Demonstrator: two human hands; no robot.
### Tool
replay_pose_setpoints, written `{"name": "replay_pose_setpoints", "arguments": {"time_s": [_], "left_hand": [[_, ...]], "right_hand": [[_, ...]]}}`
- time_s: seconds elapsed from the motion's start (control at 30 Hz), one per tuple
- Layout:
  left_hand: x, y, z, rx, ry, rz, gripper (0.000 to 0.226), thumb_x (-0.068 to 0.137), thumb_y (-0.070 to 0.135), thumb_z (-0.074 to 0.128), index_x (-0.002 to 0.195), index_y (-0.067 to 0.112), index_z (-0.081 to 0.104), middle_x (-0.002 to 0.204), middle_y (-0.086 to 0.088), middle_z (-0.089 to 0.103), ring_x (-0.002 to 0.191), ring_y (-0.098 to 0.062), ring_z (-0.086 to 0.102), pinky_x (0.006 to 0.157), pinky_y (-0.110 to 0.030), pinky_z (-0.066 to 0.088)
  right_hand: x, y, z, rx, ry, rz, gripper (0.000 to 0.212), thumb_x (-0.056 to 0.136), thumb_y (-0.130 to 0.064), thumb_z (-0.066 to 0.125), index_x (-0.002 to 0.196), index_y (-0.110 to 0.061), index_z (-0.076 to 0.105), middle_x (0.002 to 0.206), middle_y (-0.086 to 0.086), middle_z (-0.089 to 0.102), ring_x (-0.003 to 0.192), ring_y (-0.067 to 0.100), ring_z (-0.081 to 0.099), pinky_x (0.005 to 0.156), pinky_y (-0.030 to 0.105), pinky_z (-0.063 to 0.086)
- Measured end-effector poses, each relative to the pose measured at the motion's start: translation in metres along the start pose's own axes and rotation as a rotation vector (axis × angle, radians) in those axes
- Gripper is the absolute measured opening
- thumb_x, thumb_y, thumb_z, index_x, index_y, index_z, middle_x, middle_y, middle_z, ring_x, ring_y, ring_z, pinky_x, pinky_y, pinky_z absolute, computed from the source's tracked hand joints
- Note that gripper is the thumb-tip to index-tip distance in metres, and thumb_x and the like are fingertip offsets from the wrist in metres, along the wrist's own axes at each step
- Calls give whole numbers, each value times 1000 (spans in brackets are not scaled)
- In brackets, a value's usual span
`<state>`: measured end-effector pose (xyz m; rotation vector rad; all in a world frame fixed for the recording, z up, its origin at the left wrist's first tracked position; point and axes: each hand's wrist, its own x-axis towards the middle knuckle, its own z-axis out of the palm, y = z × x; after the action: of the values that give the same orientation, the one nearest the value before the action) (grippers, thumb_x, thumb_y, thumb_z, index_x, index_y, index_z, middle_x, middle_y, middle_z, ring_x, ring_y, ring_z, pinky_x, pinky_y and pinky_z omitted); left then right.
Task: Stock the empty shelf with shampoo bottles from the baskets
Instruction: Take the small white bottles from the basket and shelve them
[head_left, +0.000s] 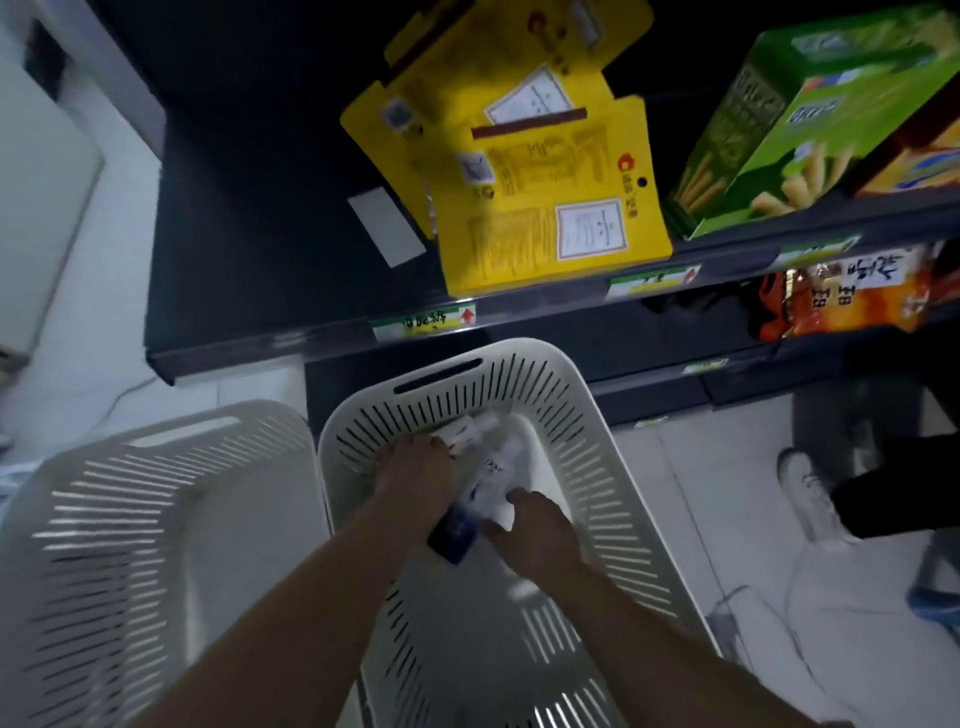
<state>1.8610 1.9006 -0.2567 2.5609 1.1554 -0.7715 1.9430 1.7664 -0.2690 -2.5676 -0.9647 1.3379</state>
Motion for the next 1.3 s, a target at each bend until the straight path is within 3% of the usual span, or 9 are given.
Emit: {"name": "replay_pose_setpoints", "arguments": {"time_s": [0.1,0.17,0.27,0.43,0.57,0.83,1.0,1.17,1.3], "left_hand": [[22,1,20,-73,-11,-54,39,93,26,45,129,11,50,128,-10,53,118,-28,51,99,-45,44],[33,-1,32,-138,23,-89,41,92,30,48,129,13,50,128,-10,54,117,-29,51,99,-46,45],[45,-1,42,-200,50,-73,47,90,54,45,119,20,59,118,-5,62,105,-26,58,92,-41,48],[45,5,33,-653,-356,-163,32,101,41,41,106,14,57,96,-8,62,71,-13,52,60,-23,38],[35,4,28,-693,-437,-129,39,101,29,45,122,-2,56,125,-17,60,114,-30,57,80,-26,40],[-16,-5,-3,-1007,-494,-131,30,96,21,53,124,10,51,123,-13,61,109,-30,61,93,-47,53],[-75,-29,-38,-1213,-417,-16,25,96,26,57,118,16,56,115,-9,66,103,-26,65,92,-44,54],[-142,-60,-71,-1409,-222,38,9,98,23,53,102,28,60,97,1,70,84,-15,64,73,-30,52],[-196,-86,-80,-1520,-41,-11,11,94,25,60,105,24,63,101,-11,70,84,-22,63,75,-35,53]], "right_hand": [[27,-3,13,284,-2,129,55,94,-50,55,131,-10,51,127,8,60,116,24,57,88,28,42],[43,-5,21,433,32,193,42,91,-49,59,110,-11,55,106,7,62,97,23,58,75,28,40],[60,-6,36,630,100,256,44,87,-47,64,106,-8,58,98,4,65,89,21,61,65,28,40],[64,-3,44,932,97,294,26,85,-28,69,102,-10,65,98,10,69,87,24,66,75,37,55],[49,7,39,1061,60,333,5,86,-16,64,89,-14,67,102,14,71,97,31,68,91,48,56],[-16,2,5,1211,124,248,17,88,-8,62,103,-6,70,105,19,72,84,26,66,71,33,52],[-63,-27,-20,1216,150,97,12,87,-3,65,94,-9,72,94,17,73,81,26,66,70,35,53],[-109,-74,-39,1154,110,-103,17,86,-1,66,99,-9,74,95,10,76,86,24,70,74,35,57],[-141,-112,-44,1061,36,-258,21,84,-1,66,102,-11,72,96,9,77,90,26,72,71,32,57]]}}
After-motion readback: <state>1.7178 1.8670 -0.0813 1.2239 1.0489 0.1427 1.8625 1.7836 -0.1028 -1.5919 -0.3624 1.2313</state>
